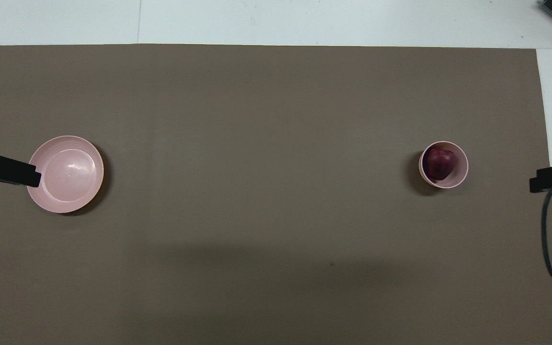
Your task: Move apple from plate to bowl
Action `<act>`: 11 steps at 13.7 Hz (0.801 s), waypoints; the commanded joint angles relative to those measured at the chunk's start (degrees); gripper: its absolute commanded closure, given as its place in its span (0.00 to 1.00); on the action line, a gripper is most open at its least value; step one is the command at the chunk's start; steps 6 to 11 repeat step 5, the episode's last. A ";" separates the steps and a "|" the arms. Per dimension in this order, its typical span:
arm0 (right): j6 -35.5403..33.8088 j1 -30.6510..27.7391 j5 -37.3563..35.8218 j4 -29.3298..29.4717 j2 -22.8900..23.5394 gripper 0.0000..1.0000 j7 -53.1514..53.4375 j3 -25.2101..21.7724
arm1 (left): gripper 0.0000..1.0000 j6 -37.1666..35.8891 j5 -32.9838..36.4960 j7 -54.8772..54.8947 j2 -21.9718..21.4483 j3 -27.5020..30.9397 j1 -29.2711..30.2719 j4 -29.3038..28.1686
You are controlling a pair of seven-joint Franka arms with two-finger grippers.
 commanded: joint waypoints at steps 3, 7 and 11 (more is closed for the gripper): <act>0.70 -0.52 0.14 -0.79 -0.93 0.00 -0.52 0.42 | 0.00 -0.17 -0.26 0.15 -0.79 0.36 -0.32 -0.52; 0.53 -0.61 0.40 -0.62 -0.93 0.00 -0.53 0.24 | 0.00 -0.26 -0.26 0.15 -0.79 0.36 -0.32 -0.44; 0.53 -0.61 0.40 -0.62 -0.93 0.00 -0.53 0.24 | 0.00 -0.26 -0.26 0.15 -0.79 0.36 -0.32 -0.44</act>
